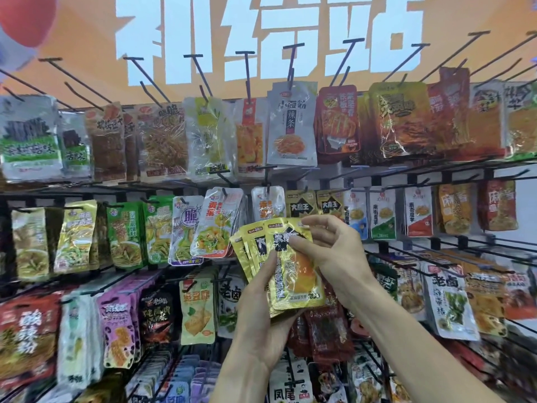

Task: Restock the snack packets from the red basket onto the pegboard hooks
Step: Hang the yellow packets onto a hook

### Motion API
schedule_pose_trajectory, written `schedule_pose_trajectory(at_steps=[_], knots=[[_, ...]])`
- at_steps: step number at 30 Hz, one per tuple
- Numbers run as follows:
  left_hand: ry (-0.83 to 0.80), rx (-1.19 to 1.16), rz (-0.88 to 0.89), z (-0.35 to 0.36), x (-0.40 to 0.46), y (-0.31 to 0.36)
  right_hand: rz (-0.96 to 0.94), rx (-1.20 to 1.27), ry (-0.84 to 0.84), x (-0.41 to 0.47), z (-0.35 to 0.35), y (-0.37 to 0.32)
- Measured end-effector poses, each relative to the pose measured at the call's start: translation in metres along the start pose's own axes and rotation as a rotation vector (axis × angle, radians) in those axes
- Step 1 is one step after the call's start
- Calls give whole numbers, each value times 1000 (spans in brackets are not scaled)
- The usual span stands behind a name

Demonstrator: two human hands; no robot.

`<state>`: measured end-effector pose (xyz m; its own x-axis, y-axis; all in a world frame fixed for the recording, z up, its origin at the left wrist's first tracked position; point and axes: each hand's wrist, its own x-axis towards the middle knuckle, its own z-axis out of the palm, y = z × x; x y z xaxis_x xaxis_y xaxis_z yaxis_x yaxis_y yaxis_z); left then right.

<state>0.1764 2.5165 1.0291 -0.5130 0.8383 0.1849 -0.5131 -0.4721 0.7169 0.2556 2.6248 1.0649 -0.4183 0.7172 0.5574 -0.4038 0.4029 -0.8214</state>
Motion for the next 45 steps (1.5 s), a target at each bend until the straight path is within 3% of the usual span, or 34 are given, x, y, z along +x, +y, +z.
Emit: schedule_pose_trajectory(at_steps=[4, 9, 14, 23, 30, 33, 35, 37, 40, 45], knots=[[10, -32, 17, 3, -1, 3, 7, 80, 50, 9, 3, 3], [66, -5, 13, 0, -3, 5, -130, 7, 205, 43, -6, 2], [64, 2, 15, -2, -8, 7, -224, -174, 241, 69, -13, 1], [24, -10, 19, 0, -12, 13, -195, -345, 276, 92, -11, 8], [10, 27, 22, 0, -8, 11, -95, -686, 266, 101, -5, 11], [17, 68, 23, -6, -4, 9, -136, -442, 224, 50, -3, 4], [36, 87, 27, -6, 0, 5, -14, -262, 29, 16, 4, 0], [66, 85, 30, -4, 3, 2, 96, -149, -54, 4, 7, 2], [72, 76, 23, 0, 4, 0, 143, 7, -11, 2, 4, -2], [57, 70, 24, 3, 4, -1, 87, 26, 36, 9, 1, 2]])
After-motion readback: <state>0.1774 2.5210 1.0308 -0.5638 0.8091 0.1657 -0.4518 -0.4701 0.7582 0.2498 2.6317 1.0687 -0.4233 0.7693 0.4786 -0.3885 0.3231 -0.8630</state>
